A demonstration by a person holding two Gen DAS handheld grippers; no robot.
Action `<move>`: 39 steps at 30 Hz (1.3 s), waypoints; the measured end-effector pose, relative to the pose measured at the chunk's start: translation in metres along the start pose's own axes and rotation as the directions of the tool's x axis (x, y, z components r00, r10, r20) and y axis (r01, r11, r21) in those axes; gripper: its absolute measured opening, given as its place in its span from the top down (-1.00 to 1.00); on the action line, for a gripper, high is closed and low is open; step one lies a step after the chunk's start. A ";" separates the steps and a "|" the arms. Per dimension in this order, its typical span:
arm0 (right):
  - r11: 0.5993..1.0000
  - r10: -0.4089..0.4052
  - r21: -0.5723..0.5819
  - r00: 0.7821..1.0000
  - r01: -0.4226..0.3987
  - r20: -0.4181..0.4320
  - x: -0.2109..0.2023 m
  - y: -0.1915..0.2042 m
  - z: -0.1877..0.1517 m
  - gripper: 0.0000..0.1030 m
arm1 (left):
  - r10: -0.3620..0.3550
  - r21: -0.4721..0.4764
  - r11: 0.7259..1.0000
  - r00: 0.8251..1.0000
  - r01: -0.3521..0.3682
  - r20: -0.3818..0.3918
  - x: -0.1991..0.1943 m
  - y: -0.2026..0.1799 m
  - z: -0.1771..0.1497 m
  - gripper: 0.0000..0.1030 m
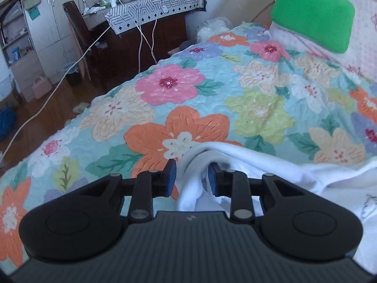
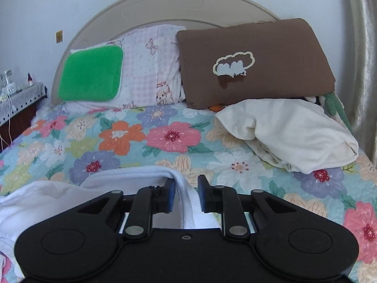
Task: Fold clothes
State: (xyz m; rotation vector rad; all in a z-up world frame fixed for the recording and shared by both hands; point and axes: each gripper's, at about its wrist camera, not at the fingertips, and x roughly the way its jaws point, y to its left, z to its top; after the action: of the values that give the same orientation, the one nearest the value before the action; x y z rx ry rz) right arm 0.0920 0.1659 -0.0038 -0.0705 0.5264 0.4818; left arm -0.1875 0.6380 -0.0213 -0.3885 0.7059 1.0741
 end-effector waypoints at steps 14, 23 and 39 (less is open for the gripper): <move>0.995 0.005 -0.101 1.000 -0.002 0.031 -0.037 0.008 -0.005 -0.21 | -0.225 -0.035 0.974 0.969 0.223 -0.103 -0.023 -0.004 -0.004 0.13; 0.764 0.424 -0.456 0.888 -0.457 -0.180 -0.058 0.115 -0.045 -0.21 | -0.354 0.019 0.927 0.891 0.374 -0.283 -0.010 -0.048 -0.026 -0.13; 0.483 0.372 -0.615 0.782 -0.623 -0.500 -0.019 0.229 -0.117 -0.21 | -0.002 0.138 0.989 0.940 0.052 -0.342 0.027 0.003 -0.042 -0.60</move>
State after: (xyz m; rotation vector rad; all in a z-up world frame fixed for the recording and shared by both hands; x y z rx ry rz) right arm -0.0823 0.3394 -0.0826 -0.8513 0.6130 1.2985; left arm -0.1966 0.6321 -0.0697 -0.4628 1.0784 0.9309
